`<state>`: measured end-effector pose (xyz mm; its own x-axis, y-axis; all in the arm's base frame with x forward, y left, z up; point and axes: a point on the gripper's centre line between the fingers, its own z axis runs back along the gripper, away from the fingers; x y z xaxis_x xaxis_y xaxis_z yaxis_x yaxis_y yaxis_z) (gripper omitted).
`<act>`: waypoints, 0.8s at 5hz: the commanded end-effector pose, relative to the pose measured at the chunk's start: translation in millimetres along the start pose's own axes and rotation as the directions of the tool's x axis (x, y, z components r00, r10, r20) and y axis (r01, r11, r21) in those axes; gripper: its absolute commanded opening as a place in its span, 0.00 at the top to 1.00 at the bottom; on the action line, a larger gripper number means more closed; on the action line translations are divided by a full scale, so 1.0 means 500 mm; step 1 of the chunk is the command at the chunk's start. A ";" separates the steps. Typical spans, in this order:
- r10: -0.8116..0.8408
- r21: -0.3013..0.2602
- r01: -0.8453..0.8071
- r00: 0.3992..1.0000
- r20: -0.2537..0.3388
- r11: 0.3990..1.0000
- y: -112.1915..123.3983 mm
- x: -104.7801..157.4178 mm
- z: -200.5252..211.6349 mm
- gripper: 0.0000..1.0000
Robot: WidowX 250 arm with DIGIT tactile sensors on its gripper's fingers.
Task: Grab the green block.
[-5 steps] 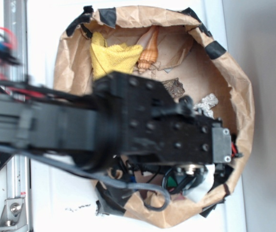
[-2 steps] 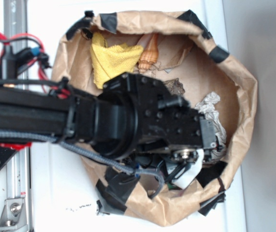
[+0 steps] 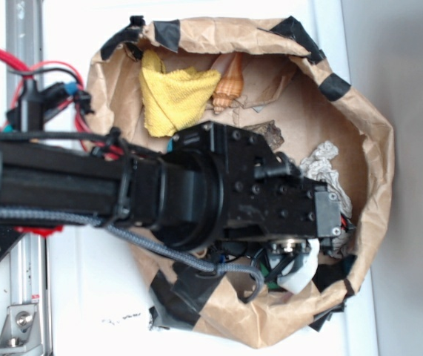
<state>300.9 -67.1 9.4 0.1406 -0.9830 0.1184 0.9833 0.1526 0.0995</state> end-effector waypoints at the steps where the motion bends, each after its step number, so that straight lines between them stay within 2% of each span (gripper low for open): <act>1: 0.335 0.057 -0.335 0.942 0.011 0.940 0.037 -0.102 0.128 1.00; 2: 0.546 0.178 -0.535 0.838 -0.014 0.826 0.023 -0.163 0.243 1.00; 3: 0.731 0.253 -0.698 0.680 -0.059 0.670 0.004 -0.134 0.307 1.00; 4: 0.880 0.225 -0.853 0.473 -0.047 0.471 0.005 -0.086 0.317 1.00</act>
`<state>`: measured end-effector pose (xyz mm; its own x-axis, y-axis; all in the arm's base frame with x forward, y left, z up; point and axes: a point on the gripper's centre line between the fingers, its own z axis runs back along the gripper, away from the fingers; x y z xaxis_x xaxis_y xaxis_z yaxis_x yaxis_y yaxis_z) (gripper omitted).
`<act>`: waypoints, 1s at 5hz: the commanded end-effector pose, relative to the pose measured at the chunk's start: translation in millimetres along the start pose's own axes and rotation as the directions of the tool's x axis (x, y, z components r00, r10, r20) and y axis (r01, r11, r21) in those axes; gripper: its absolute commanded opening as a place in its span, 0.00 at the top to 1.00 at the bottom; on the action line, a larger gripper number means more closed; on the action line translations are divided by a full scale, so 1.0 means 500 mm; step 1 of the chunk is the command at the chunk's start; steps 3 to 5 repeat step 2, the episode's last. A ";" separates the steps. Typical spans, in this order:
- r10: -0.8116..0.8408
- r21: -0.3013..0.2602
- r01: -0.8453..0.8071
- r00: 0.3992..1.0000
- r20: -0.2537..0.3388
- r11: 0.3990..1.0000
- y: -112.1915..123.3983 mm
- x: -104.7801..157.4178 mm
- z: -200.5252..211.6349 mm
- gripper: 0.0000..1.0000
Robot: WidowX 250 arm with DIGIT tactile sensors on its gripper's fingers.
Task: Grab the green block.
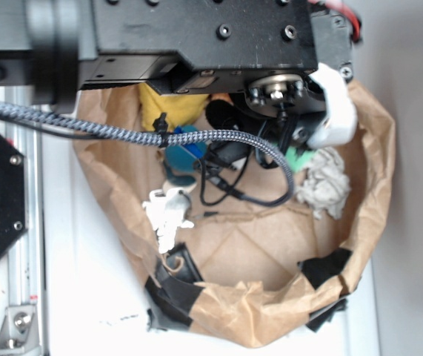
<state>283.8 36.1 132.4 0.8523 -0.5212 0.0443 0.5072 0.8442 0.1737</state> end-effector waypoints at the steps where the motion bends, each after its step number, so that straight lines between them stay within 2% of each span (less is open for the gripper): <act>1: 0.331 -0.071 -0.328 0.943 0.026 0.942 -0.113 0.070 0.062 1.00; 2: 0.353 -0.024 -0.353 0.936 0.005 0.935 -0.125 0.069 0.046 1.00; 5: 0.353 -0.024 -0.353 0.936 0.005 0.935 -0.125 0.069 0.046 1.00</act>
